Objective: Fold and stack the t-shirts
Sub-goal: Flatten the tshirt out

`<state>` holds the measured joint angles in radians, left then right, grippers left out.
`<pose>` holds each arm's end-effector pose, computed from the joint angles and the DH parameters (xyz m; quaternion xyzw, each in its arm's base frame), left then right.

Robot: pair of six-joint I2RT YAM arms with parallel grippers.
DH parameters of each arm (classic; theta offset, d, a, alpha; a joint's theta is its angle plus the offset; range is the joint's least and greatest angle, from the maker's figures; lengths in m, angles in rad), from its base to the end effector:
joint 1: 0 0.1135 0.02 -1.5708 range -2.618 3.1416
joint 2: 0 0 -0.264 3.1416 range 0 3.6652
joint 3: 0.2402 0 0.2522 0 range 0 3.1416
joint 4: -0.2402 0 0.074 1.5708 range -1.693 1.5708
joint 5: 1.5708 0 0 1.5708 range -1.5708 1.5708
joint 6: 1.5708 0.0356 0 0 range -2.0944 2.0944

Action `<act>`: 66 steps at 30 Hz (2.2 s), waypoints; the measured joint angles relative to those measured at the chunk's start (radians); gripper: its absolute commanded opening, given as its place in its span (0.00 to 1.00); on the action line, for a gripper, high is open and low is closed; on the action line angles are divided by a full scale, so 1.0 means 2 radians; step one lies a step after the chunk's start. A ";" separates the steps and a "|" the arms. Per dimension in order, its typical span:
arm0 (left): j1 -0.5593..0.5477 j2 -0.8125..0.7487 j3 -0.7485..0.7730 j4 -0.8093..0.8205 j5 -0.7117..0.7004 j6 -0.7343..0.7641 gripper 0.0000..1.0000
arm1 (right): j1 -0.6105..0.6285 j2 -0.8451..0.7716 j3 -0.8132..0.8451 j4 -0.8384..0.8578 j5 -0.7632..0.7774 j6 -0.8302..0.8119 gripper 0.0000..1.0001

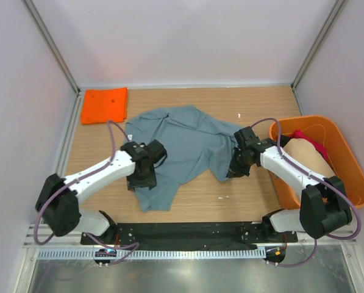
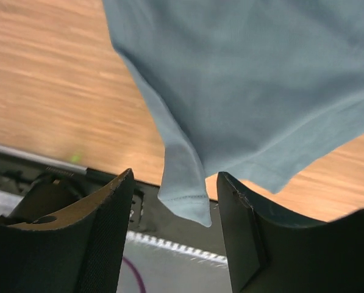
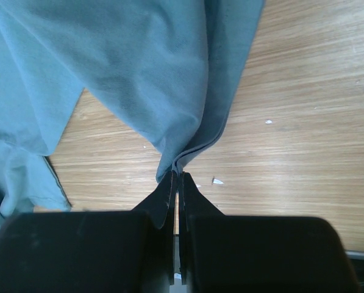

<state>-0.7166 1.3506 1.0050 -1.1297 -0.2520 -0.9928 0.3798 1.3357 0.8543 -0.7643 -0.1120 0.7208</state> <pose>0.1743 -0.1401 0.2366 -0.1423 0.9807 0.0467 0.1258 0.2199 0.0921 0.2063 0.1583 0.9725 0.1316 0.1088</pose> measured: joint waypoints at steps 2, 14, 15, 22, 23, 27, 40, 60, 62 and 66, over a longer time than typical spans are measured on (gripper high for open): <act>-0.044 0.048 0.019 -0.030 -0.011 -0.009 0.57 | 0.000 0.000 -0.001 0.004 -0.004 -0.002 0.01; -0.159 0.132 0.114 -0.089 -0.064 -0.035 0.47 | -0.005 -0.007 -0.017 0.007 -0.015 -0.017 0.01; -0.161 0.132 0.114 -0.091 -0.063 -0.037 0.48 | -0.007 -0.010 -0.017 0.007 -0.016 -0.019 0.01; -0.195 0.144 0.114 -0.098 -0.060 -0.055 0.47 | -0.016 -0.014 -0.017 0.004 -0.025 -0.026 0.01; -0.199 0.149 0.114 -0.098 -0.059 -0.058 0.47 | -0.018 -0.014 -0.017 0.004 -0.026 -0.027 0.01; -0.208 0.154 0.106 -0.098 -0.057 -0.073 0.41 | -0.020 -0.015 -0.017 0.003 -0.030 -0.032 0.01; -0.208 0.148 0.064 -0.100 -0.053 -0.108 0.40 | -0.027 -0.024 -0.020 0.001 -0.038 -0.036 0.01; -0.207 0.147 0.038 -0.099 -0.058 -0.117 0.00 | -0.035 -0.050 -0.035 -0.009 -0.038 -0.036 0.01; -0.204 0.145 0.039 -0.100 -0.064 -0.116 0.00 | -0.035 -0.050 -0.035 -0.010 -0.038 -0.036 0.01; -0.191 0.134 0.066 -0.104 -0.088 -0.113 0.00 | -0.036 -0.050 -0.033 -0.015 -0.036 -0.038 0.01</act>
<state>-1.0992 1.6176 1.1362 -1.3380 -0.4286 -1.2190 0.3084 1.2354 0.7876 -0.7952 -0.1833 0.6456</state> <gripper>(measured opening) 0.006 0.037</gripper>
